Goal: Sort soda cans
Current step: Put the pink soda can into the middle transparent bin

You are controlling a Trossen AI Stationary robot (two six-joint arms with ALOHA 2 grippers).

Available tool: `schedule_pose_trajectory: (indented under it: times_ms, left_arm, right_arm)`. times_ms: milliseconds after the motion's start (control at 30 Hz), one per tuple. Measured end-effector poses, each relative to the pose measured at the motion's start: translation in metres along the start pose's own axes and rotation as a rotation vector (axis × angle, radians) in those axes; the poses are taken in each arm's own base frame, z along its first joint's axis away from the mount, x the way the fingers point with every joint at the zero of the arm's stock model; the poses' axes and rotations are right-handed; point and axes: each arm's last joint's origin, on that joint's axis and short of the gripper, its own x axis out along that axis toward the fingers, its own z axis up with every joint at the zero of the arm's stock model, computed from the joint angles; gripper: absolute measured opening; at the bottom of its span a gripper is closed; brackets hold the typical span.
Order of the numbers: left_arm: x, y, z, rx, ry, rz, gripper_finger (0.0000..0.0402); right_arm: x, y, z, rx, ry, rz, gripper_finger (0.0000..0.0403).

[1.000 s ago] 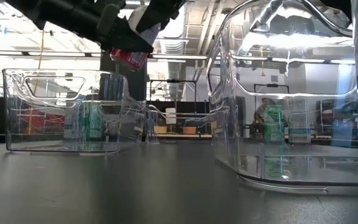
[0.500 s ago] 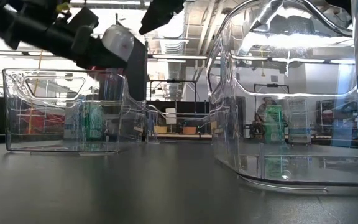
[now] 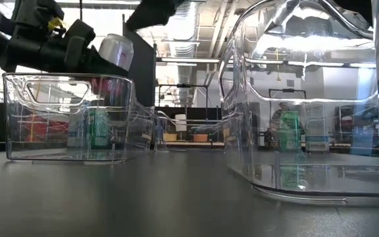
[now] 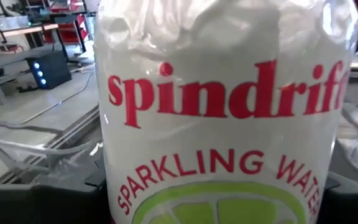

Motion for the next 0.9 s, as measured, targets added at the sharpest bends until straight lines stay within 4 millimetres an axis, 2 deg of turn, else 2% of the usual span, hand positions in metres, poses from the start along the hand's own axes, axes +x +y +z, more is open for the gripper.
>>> schedule_pose_trajectory:
  times_ms: [100, 133, 300, 533, 900]
  left_arm:
    - [0.004, -0.001, -0.002, 0.0, -0.005, 0.001, 0.0276]
    - [0.005, -0.001, -0.003, -0.002, -0.004, 0.002, 0.0276]
    - [0.013, -0.001, -0.011, 0.002, 0.03, 0.01, 0.0276]
    - [0.023, -0.002, -0.014, 0.0, 0.013, 0.015, 0.0276]
    - [0.041, -0.006, -0.022, 0.012, 0.07, 0.0, 0.0276]
  right_arm:
    - [0.013, 0.0, -0.003, 0.003, -0.003, -0.002, 0.0027]
    - [0.017, 0.001, -0.005, 0.004, 0.0, 0.0, 0.0015]
    - [0.03, 0.001, -0.01, 0.029, 0.015, -0.001, 0.002]
    - [0.029, 0.0, -0.011, 0.031, 0.043, -0.055, 0.0004]
    - [0.033, -0.002, -0.026, 0.061, 0.17, -0.06, 0.0002]
